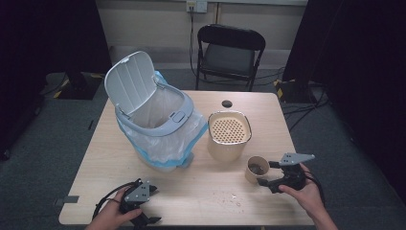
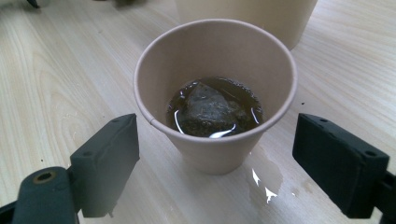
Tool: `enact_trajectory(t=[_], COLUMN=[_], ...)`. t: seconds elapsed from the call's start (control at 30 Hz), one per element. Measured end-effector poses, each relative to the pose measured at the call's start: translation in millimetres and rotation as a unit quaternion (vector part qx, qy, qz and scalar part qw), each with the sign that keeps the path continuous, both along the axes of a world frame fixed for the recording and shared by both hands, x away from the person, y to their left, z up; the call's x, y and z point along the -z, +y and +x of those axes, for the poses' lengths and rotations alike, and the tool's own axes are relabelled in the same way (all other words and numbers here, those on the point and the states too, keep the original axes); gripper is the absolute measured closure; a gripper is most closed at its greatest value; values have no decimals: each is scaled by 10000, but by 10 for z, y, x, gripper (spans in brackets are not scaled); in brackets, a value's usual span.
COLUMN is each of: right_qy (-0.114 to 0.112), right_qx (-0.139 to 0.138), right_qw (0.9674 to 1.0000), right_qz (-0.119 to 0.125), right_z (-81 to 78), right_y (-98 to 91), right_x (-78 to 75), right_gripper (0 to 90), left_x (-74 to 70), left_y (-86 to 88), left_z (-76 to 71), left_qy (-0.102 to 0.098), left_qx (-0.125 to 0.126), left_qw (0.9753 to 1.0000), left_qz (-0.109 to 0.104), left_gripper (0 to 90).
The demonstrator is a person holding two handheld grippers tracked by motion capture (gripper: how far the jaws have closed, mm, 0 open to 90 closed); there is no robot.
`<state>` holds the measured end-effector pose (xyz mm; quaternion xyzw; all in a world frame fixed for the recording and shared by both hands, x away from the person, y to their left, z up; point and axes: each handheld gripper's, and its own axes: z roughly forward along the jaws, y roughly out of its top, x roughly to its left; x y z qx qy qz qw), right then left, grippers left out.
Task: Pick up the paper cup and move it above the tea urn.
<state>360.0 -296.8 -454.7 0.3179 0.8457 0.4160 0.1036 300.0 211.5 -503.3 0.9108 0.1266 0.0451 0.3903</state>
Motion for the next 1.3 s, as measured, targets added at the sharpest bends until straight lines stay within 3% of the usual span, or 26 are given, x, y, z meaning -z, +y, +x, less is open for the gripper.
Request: enact_trajectory(t=[0.43, 1.07, 1.3], right_qy=[95, 7, -7], right_qx=[-16, -21, 23], right_qw=[9999, 9999, 9994], right_qz=[-104, 103, 341], right_z=[54, 129, 137], right_y=[115, 192, 167], right_x=[123, 230, 254], right_gripper=[145, 194, 235], left_x=[1, 0, 0], left_y=[-1, 0, 0], left_z=[-1, 0, 0], left_qy=[5, -2, 0], left_qx=[-9, -2, -1], left_qw=[10000, 10000, 10000], left_qz=[-10, 0, -1], left_gripper=[0, 0, 0])
